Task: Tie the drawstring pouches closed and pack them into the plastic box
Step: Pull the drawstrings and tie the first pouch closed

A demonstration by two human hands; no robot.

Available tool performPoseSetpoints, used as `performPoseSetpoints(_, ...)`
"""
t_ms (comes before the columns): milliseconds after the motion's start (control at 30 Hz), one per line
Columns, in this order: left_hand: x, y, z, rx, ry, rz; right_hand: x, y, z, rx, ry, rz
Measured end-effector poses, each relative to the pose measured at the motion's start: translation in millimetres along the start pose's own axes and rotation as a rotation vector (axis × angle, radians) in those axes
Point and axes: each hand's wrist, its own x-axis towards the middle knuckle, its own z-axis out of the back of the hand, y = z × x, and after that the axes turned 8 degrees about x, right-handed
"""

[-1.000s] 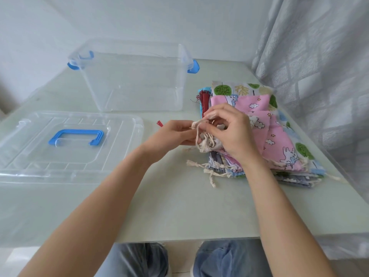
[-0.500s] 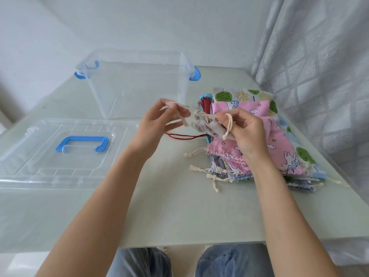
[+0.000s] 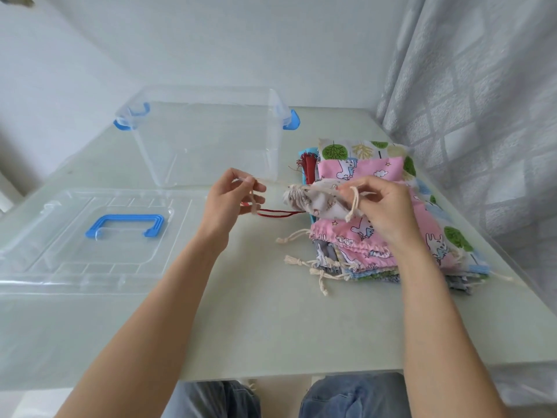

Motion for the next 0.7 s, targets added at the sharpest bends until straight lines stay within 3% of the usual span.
performPoseSetpoints(67, -0.6, -1.5, 0.8, 0.074, 0.105, 0.039, -3.3, 3.2, 13.9, -0.123, 0.15, 0.016)
performPoseSetpoints(167, -1.2, -4.0, 0.0, 0.102, 0.191, 0.061, -11.7, 19.1, 23.5, -0.145, 0.148, 0.099)
performPoseSetpoints(300, -2.4, -9.1, 2.5, 0.085, 0.196, 0.043, -23.7, 40.2, 1.9, -0.232, 0.176, 0.216)
performPoseSetpoints(467, -1.5, -10.2, 4.6, 0.064, 0.186, 0.034, -29.7, 19.2, -26.2, -0.666, 0.221, 0.342)
performPoseSetpoints(600, 0.4, -6.7, 6.4, 0.164, 0.182, 0.041, -35.3, 19.9, -27.9, -0.818, 0.189, 0.451)
performPoseSetpoints(700, 2.9, -3.1, 11.8, 0.277, 0.162, -0.003, -41.3, 27.5, -22.1, -0.882, 0.21, 0.344)
